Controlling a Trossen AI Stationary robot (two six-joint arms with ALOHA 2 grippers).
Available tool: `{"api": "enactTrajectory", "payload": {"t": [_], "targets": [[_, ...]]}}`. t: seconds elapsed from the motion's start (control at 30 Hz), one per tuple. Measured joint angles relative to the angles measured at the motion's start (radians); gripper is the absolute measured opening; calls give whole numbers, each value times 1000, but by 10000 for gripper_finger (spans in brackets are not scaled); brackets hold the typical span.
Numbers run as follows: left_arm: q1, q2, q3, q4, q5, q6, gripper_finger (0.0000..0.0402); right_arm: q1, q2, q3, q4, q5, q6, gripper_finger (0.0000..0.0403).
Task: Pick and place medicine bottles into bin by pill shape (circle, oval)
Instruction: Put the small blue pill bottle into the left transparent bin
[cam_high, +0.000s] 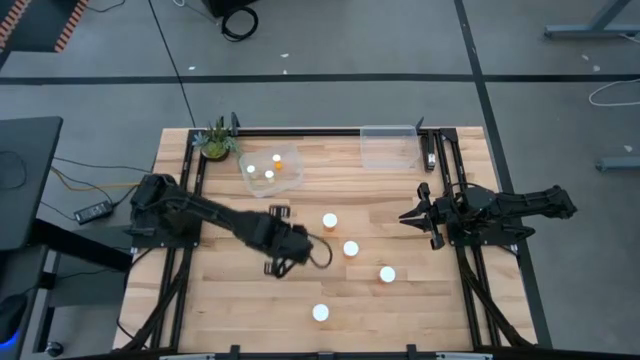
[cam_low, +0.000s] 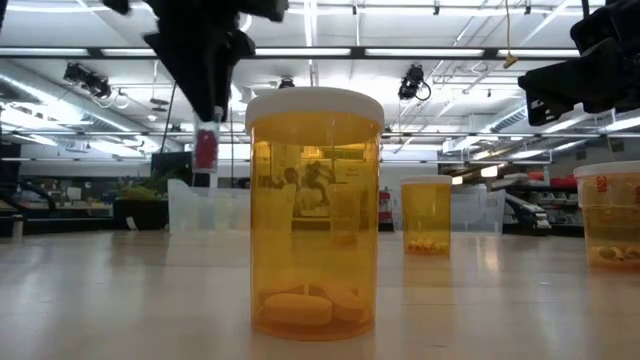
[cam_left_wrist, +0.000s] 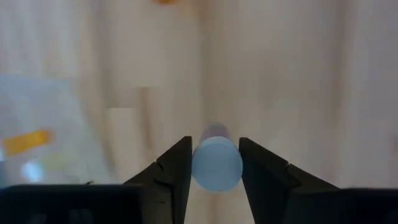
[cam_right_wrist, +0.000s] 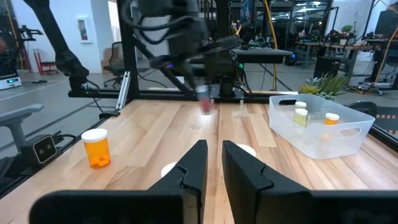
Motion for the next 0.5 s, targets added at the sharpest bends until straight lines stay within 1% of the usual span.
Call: {"api": "enactTrajectory", "payload": {"t": [0.1,0.3,0.5], "targets": [[63,-3,0,-34,-49,42,138,0,0,0,0,0,0,57],[206,-4,0,-26,-140,109,129,0,0,0,0,0,0,57],[336,-4,0,5,-144,175,138,0,0,0,0,0,0,57]]}}
